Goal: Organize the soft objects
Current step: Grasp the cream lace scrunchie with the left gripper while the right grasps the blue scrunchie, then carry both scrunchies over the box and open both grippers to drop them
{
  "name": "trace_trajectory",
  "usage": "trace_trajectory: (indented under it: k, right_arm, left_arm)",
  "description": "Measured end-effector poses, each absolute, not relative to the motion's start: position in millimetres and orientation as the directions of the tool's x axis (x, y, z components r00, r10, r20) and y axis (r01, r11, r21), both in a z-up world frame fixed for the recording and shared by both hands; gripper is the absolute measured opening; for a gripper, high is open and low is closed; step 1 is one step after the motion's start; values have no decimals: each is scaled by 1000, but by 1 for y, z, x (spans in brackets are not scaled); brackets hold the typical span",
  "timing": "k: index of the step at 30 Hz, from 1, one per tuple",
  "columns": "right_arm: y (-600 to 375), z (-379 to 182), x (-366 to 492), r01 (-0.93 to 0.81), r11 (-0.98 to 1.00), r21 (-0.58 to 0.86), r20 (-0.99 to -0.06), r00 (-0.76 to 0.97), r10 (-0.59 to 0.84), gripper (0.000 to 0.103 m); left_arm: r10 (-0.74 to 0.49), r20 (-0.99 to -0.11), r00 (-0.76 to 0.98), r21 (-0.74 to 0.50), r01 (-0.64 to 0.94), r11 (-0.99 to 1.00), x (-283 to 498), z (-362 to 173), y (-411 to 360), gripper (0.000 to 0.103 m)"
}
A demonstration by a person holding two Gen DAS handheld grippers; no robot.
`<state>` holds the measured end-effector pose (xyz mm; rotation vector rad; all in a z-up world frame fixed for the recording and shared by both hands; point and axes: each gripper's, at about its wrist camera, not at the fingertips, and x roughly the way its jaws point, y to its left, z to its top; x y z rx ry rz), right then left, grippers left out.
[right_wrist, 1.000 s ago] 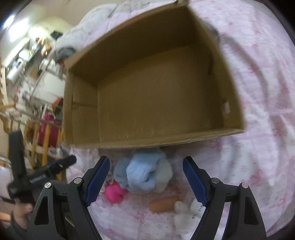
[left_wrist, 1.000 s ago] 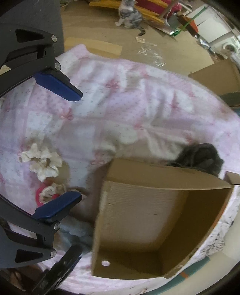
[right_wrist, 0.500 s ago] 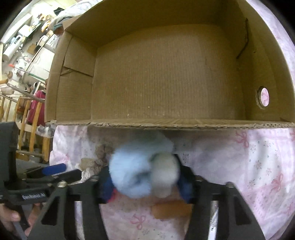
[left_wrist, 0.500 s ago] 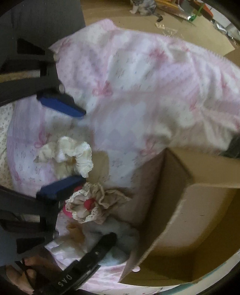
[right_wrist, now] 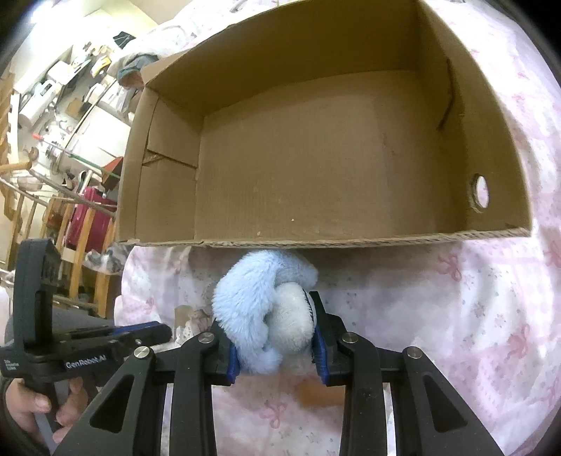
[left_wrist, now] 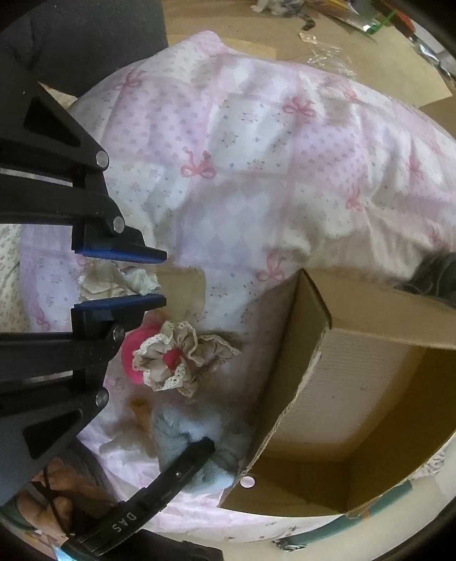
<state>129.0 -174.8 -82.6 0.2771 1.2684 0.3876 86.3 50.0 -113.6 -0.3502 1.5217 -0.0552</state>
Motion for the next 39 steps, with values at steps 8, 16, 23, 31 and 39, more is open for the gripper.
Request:
trace_trajectory:
  k: [8, 16, 23, 31, 39]
  right_arm:
    - [-175, -83, 127, -127, 905, 406, -868, 256, 425, 34]
    - [-175, -82, 125, -127, 906, 404, -868, 261, 423, 34]
    - [-178, -72, 119, -134, 896, 422, -853, 275, 443, 34]
    - [-183, -43, 103, -180, 870, 460, -806, 327, 494, 33]
    - [-200, 3, 99, -219, 851, 477, -728, 444, 522, 33]
  left_arm:
    - [-261, -965, 42, -264, -176, 948, 64, -116, 68, 30]
    - [-239, -971, 23, -240, -89, 967, 43, -123, 46, 14]
    - [-171, -975, 141, -187, -112, 976, 33, -81, 67, 13]
    - [-87, -955, 284, -127, -124, 984, 65, -30, 75, 13]
    - [-78, -915, 396, -96, -26, 995, 100, 2, 49, 13]
